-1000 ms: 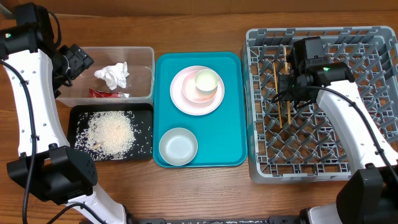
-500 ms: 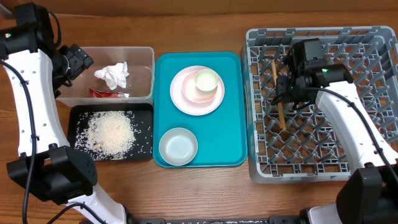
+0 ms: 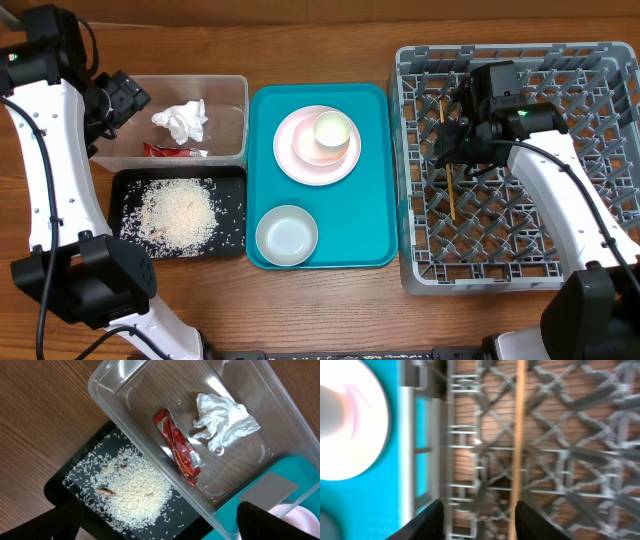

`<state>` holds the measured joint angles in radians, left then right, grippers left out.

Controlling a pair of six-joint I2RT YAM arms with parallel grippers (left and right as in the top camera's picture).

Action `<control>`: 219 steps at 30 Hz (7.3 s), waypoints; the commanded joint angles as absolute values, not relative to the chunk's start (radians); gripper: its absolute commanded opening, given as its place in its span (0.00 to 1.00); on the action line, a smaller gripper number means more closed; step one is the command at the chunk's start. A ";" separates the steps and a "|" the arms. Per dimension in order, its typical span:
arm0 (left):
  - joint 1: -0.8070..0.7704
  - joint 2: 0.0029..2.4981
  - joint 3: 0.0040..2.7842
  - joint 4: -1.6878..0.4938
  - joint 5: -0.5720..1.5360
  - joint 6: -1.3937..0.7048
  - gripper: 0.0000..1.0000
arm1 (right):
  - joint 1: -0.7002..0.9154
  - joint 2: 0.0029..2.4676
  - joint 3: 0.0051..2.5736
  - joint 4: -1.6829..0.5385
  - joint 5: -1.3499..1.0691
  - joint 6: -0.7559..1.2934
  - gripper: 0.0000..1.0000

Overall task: Sort waste into correct bins and load items into the dishwasher
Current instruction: 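Lower the chopstick upright into the dish rack slots, then open the right gripper to release the chopstick in the rack, then raise the right gripper up out of the dish rack, then move the right gripper over the white cup on the pink plate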

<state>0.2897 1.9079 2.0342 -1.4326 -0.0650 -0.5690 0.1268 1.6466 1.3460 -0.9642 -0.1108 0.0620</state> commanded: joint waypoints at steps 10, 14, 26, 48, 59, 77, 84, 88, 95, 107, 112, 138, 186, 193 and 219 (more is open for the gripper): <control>0.287 1.904 2.039 -1.431 -0.078 -0.557 1.00 | 0.133 1.646 1.328 -0.963 -0.330 0.086 0.51; 0.287 1.904 2.039 -1.431 -0.078 -0.557 1.00 | 0.148 1.646 1.288 -0.953 -0.336 0.086 0.51; 0.287 1.904 2.039 -1.431 -0.078 -0.557 1.00 | 0.158 1.646 1.217 -0.940 -0.466 0.086 0.50; 0.287 1.904 2.039 -1.431 -0.078 -0.557 1.00 | 0.158 1.646 1.172 -0.960 -0.597 0.078 0.51; 0.287 1.904 2.039 -1.431 -0.078 -0.557 1.00 | 0.158 1.646 1.172 -1.002 -0.635 0.058 0.51; 0.287 1.904 2.039 -1.431 -0.078 -0.557 1.00 | 0.203 1.646 1.172 -1.009 -0.652 -0.009 0.52; 0.287 1.904 2.039 -1.431 -0.078 -0.557 1.00 | 0.210 1.646 1.172 -1.012 -0.569 -0.008 0.52; 0.287 1.904 2.039 -1.431 -0.078 -0.557 1.00 | 0.210 1.646 1.172 -0.942 -0.458 -0.003 0.52; 0.287 1.904 2.039 -1.431 -0.078 -0.557 1.00 | 0.211 1.646 1.172 -0.702 -0.347 0.068 0.52; 0.287 1.904 2.039 -1.431 -0.078 -0.557 1.00 | 0.230 1.652 1.130 -0.506 -0.165 0.168 0.30; 0.287 1.904 2.039 -1.431 -0.078 -0.557 1.00 | 0.254 1.660 1.115 -0.492 -0.157 0.187 0.28; 0.287 1.904 2.039 -1.431 -0.078 -0.557 1.00 | 0.281 1.728 1.116 -0.461 -0.195 0.183 0.12; 0.287 1.904 2.039 -1.431 -0.078 -0.557 1.00 | 0.294 1.633 1.686 -0.740 -0.402 0.162 0.45; 0.287 1.904 2.039 -1.431 -0.078 -0.557 1.00 | 0.387 1.654 1.716 -0.742 -0.305 0.152 0.42; 0.287 1.904 2.039 -1.431 -0.078 -0.557 1.00 | 0.677 2.018 1.716 -0.728 0.123 0.101 0.28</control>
<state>0.2897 1.9079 2.0342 -1.4326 -0.0650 -0.5690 0.6804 1.9907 1.6970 -0.7330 0.0895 0.1043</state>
